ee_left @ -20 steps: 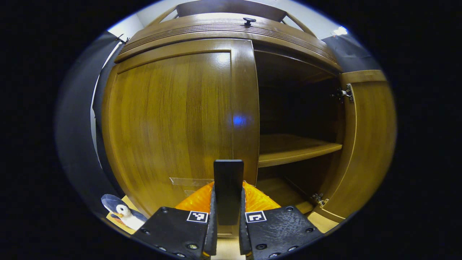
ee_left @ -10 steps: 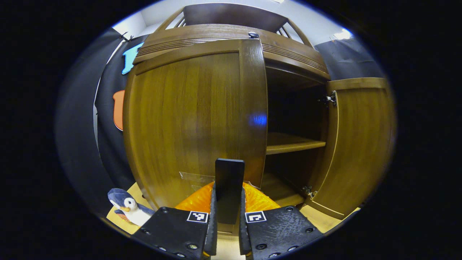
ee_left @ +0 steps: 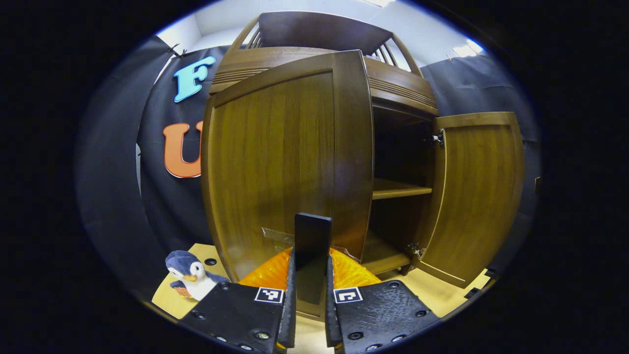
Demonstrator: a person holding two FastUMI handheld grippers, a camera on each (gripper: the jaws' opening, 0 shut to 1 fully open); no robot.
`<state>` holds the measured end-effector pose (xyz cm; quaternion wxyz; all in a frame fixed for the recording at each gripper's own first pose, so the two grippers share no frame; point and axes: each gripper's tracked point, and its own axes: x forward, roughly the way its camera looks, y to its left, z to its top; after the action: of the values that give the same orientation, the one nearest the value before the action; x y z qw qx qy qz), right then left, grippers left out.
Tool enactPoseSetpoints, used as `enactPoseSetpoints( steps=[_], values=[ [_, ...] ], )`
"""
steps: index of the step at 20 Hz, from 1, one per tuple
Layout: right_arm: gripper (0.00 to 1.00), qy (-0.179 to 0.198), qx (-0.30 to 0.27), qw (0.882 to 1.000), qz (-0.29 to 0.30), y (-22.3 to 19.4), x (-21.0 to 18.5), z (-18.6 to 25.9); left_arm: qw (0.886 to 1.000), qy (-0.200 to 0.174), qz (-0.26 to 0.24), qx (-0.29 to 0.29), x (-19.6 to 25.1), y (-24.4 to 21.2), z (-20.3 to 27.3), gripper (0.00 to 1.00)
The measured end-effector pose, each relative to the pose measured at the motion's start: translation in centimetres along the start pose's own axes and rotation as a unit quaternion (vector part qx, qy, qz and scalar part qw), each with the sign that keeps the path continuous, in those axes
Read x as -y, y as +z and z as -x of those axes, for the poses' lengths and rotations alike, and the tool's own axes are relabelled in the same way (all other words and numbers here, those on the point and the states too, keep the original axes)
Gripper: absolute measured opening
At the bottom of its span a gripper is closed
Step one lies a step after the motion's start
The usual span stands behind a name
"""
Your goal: Open the right door of the double-door shoe cabinet with the right hand, and open the left door with the left hand.
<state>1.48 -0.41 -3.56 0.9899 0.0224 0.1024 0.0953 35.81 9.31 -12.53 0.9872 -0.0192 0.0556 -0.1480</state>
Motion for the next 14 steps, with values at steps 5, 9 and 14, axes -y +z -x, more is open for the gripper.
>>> enactPoseSetpoints(
  steps=[5,9,14],
  values=[
    [0.99,0.010,-0.004,1.000,-0.005,-0.3,-1.7,0.1,1.000,0.012,0.007,-0.002,-1.5,-0.2,2.1,0.23],
    [0.99,0.016,-0.004,1.000,-0.002,-0.6,-2.7,0.2,1.000,0.026,0.010,-0.001,-3.2,-0.4,4.0,0.31],
    [1.00,0.030,-0.008,1.000,-0.001,-1.0,-4.3,0.1,0.999,0.045,0.013,-0.003,-5.5,-0.9,5.9,0.22]
  ],
)
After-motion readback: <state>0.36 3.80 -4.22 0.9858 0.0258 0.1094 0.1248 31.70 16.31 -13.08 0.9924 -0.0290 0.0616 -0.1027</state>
